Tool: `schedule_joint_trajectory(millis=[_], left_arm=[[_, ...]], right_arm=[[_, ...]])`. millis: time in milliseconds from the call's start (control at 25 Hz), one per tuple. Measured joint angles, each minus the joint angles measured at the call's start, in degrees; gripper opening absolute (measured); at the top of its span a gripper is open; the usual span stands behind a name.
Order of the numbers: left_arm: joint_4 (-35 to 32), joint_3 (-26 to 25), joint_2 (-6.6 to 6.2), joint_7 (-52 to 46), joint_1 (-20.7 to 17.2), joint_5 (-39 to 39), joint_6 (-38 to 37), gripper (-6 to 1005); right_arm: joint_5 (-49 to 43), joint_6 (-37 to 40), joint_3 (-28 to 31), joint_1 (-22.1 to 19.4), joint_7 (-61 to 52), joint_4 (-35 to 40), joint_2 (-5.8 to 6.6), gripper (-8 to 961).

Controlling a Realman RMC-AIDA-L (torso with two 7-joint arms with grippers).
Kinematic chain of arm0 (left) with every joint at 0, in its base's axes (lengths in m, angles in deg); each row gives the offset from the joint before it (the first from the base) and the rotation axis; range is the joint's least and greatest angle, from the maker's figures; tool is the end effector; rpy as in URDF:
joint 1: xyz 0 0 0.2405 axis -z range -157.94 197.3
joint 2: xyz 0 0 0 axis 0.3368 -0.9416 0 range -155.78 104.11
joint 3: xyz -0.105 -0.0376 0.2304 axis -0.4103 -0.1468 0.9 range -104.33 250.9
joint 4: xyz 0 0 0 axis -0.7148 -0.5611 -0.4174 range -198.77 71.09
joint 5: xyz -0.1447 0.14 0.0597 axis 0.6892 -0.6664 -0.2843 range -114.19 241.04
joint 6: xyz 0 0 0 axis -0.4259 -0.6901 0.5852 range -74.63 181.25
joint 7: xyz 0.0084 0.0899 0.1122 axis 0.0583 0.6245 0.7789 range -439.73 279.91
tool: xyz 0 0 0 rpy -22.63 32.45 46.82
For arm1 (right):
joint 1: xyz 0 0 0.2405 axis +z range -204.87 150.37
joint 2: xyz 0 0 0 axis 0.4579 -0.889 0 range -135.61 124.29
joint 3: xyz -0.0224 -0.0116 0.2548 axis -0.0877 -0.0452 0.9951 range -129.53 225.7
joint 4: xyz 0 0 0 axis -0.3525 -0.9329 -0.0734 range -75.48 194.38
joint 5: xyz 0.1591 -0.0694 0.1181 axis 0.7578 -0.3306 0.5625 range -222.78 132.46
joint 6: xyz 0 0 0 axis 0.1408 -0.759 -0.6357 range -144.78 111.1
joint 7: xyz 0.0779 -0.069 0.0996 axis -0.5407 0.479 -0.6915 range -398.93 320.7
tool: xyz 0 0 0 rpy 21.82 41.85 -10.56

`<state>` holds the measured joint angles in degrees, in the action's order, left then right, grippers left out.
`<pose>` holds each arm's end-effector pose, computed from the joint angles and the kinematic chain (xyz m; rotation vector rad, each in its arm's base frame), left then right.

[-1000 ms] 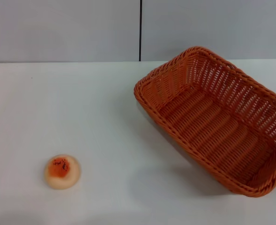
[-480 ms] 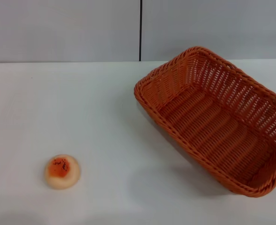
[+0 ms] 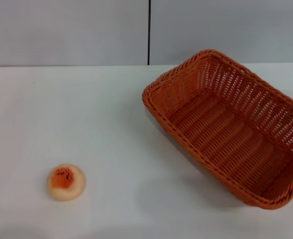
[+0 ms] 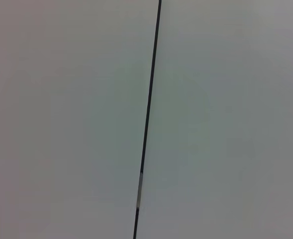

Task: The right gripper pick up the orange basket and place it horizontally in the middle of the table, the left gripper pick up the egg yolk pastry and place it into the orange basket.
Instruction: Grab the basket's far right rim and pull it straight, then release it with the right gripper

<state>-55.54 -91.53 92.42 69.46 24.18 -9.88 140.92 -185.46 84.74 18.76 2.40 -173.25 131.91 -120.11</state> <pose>-0.4112 0.1846 0.0505 -1.4607 -0.6387 -0.7510 0.2828 0.3302 0.1399 -2.2493 1.4441 0.2167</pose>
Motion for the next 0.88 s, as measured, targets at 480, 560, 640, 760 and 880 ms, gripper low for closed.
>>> schedule_joint_trajectory(millis=[480,560,640,760,880], left_arm=[[0.1,0.0,-0.07,0.0,-0.3,0.2,0.5,782],[0.2,0.0,-0.11,0.0,-0.3,0.2,0.5,782],[0.3,0.0,-0.13,0.0,-0.3,0.3,0.5,782],[0.4,-0.1,-0.14,0.0,-0.3,0.3,0.5,782],[0.5,-0.3,-0.15,0.0,-0.3,0.4,0.5,782]], right_arm=[[-0.1,-11.9,-7.7,0.9,1.0,-10.0,-1.52,693],[0.0,-13.0,-8.0,1.2,1.8,-11.0,-1.84,688],[0.1,-14.1,-8.1,1.7,2.5,-12.4,-2.10,683],[0.1,-15.6,-8.1,2.5,3.2,-14.3,-2.18,676],[0.1,-16.7,-8.2,3.3,3.6,-16.0,-2.18,669]])
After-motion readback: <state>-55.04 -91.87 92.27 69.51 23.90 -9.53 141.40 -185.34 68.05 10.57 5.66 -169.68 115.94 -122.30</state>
